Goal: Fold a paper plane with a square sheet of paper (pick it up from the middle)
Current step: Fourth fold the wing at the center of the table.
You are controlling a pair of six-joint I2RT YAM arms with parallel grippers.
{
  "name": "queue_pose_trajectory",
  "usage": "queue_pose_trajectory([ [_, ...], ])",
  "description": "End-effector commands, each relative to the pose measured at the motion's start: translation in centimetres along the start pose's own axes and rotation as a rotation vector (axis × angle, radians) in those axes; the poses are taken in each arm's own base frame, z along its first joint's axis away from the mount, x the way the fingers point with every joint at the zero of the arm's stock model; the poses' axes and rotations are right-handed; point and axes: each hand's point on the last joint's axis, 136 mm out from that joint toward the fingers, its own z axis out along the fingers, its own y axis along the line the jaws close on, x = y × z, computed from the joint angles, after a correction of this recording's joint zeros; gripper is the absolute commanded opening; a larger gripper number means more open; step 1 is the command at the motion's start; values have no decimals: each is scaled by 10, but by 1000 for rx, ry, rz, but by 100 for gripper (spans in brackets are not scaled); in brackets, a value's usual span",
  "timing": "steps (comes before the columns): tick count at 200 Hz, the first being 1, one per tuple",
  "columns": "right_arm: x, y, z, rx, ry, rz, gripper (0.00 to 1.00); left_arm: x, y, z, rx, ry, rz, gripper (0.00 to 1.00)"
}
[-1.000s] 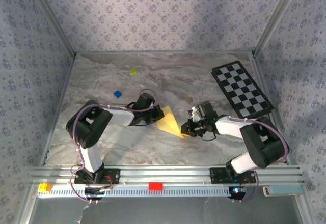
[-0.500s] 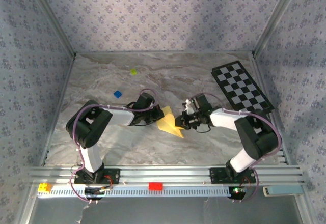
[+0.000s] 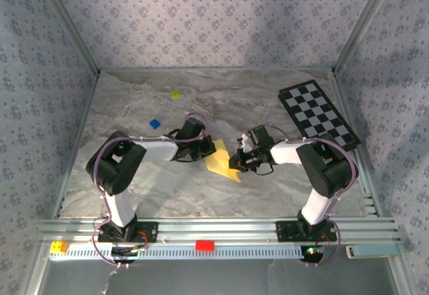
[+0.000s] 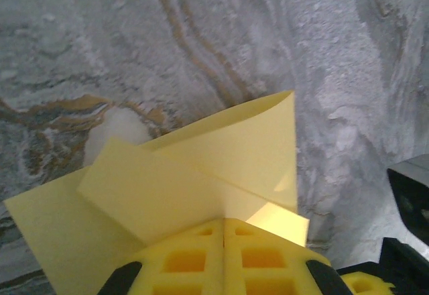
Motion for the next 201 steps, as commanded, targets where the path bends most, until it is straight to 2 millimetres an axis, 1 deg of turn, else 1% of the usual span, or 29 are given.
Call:
queue_pose_trajectory([
  [1, 25, -44, 5, 146, 45, 95, 0, 1, -28, -11, 37, -9, 60, 2],
  [20, 23, -42, 3, 141, 39, 95, 0, 9, -33, -7, 51, -2, 55, 1],
  [33, 22, -42, 2, 143, 34, 95, 0, 16, -30, -2, 45, 8, 46, 0],
  [65, 25, -48, 3, 153, 39, 108, 0, 34, -13, 14, 46, 46, 17, 0],
  [86, 28, -53, 3, 158, 43, 117, 0, 37, 5, 21, 7, 49, 0, 0],
  [96, 29, -53, 3, 159, 43, 116, 0, 37, 11, 23, -5, 49, -5, 0],
  [119, 32, -56, 3, 164, 49, 120, 0, 30, 23, 23, -46, 31, -11, 0],
  [138, 32, -57, 3, 165, 50, 121, 0, 19, 33, 19, -61, 15, -36, 0],
  [175, 33, -57, 3, 166, 52, 120, 0, -6, 44, 8, -81, -13, -49, 0],
  [201, 33, -55, 3, 159, 54, 119, 0, -23, 62, 5, -115, -18, -72, 0],
])
